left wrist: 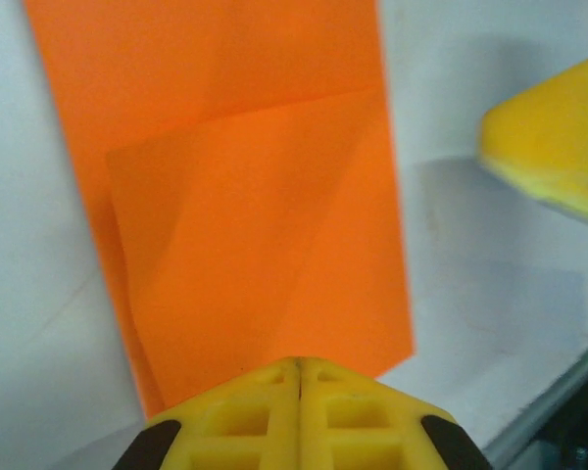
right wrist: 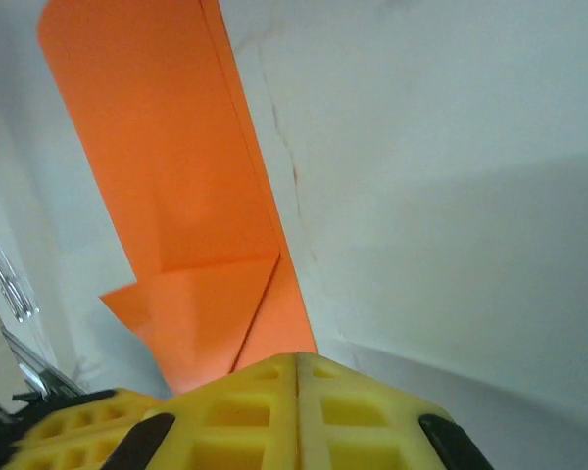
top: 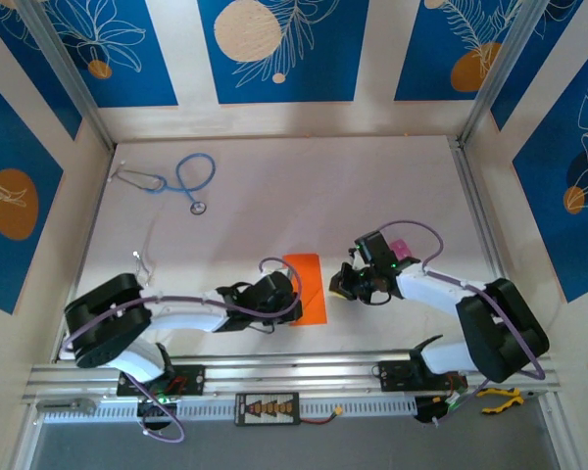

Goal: Fold a paper plane with a square sheet of paper (pick it up from the middle)
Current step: Fold the triangle a second time at the center of the table.

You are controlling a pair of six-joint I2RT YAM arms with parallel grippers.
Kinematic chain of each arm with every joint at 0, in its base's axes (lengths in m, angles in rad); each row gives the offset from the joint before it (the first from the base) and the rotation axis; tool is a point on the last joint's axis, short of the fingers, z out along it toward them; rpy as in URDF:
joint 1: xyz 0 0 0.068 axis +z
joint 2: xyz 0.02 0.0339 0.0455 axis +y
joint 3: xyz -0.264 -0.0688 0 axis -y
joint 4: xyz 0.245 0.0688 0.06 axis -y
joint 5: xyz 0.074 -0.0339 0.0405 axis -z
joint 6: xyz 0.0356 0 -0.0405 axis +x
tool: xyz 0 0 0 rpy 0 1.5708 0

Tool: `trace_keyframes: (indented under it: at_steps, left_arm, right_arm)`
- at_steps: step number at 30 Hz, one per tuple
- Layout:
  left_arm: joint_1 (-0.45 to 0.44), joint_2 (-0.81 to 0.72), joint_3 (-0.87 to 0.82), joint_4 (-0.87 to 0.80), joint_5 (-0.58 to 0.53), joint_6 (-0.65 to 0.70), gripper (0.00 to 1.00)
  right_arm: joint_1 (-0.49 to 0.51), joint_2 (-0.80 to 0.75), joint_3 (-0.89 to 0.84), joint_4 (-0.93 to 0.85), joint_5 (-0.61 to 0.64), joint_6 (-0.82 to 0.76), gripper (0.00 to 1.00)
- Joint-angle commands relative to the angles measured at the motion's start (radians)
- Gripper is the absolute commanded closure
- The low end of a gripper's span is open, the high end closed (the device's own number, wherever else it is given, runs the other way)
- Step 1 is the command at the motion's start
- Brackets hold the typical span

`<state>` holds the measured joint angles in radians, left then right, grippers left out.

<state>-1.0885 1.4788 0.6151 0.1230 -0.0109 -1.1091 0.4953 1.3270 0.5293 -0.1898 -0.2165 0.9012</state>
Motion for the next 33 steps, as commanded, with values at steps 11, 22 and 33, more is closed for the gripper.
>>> trace_keyframes:
  at_steps: [11,22,33]
  left_arm:
    - [0.183,-0.036,0.143,-0.174,0.213,0.390,0.88]
    - [0.200,0.110,0.213,-0.232,0.237,0.458,0.91]
    - [0.203,0.174,0.149,-0.213,0.223,0.451,0.94]
  right_arm:
    - [0.109,-0.104,-0.007,-0.133,-0.020,0.095,0.83]
    - [0.196,-0.106,-0.043,-0.115,-0.003,0.230,0.76]
    - [0.225,-0.026,-0.042,-0.076,0.010,0.257,0.75]
